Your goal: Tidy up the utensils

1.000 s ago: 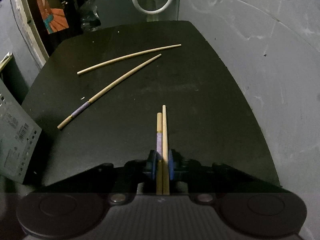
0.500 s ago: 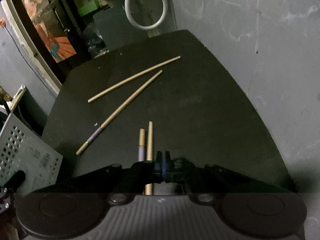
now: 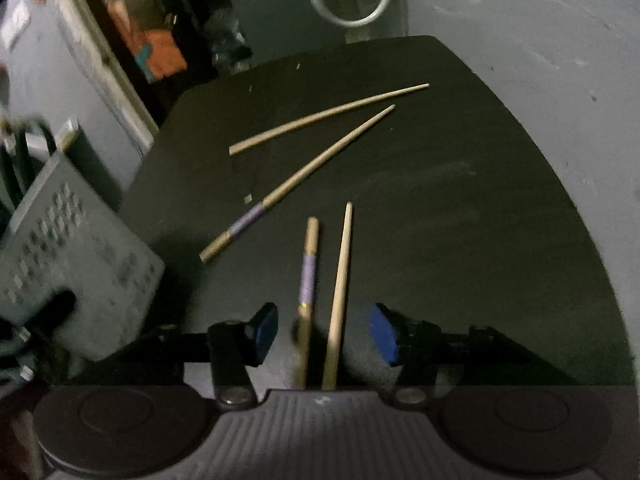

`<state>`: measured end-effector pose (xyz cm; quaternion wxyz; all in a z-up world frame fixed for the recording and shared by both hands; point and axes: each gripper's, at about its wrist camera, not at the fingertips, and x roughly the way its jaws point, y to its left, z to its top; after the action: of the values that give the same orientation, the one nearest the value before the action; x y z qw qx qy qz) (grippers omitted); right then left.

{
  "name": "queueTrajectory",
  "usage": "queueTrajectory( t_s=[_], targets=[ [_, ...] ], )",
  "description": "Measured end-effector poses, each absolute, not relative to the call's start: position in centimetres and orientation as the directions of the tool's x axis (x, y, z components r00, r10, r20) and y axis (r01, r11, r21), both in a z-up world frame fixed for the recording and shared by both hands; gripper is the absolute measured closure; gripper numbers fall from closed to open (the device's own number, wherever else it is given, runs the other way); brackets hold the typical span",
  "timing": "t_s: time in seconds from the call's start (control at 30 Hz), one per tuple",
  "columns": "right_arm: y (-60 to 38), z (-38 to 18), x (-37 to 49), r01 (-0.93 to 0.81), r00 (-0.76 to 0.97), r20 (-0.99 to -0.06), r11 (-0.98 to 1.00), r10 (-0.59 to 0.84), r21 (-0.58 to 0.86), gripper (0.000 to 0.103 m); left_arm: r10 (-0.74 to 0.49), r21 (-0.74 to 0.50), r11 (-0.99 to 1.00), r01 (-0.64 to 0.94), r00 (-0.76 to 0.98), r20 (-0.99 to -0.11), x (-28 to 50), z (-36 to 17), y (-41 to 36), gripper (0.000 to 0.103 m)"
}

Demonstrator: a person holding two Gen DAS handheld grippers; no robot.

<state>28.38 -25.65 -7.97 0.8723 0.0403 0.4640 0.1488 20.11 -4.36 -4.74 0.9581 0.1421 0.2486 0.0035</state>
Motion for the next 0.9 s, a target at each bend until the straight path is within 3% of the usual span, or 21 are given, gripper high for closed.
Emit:
queueTrajectory(
  t_s=[0.27,0.3,0.33,0.4,0.77,0.9],
  targets=[
    [-23.2,-8.0,26.7,-0.298,0.507,-0.830,0.951,0.234,0.086,0.048,0.080,0.266,0.962,0.057,0.875,-0.477,20.1,-4.7,-4.3,0.015],
    [-23.1,-8.0,26.5,-0.304,0.509,-0.831,0.950,0.226,0.072,0.058,0.080,0.264,0.963,0.056,0.875,-0.477,20.1,-4.8,-4.3,0.015],
    [-23.0,-7.9,26.4,-0.311,0.513,-0.830,0.949,0.217,0.055,0.074,0.079,0.262,0.963,0.056,0.874,-0.479,20.1,-4.8,-4.3,0.015],
    [-22.7,-7.9,26.2,-0.322,0.522,-0.829,0.946,0.203,0.029,0.087,0.079,0.261,0.964,0.056,0.874,-0.480,20.2,-4.8,-4.2,0.015],
    [-23.0,-7.7,26.6,-0.328,0.512,-0.834,0.944,0.206,0.032,0.089,0.076,0.258,0.964,0.058,0.874,-0.481,20.4,-4.9,-4.2,0.015],
    [-23.1,-7.6,27.5,-0.317,0.483,-0.847,0.946,0.224,0.070,0.082,0.076,0.258,0.964,0.058,0.873,-0.481,20.4,-4.9,-4.2,0.015]
  ],
)
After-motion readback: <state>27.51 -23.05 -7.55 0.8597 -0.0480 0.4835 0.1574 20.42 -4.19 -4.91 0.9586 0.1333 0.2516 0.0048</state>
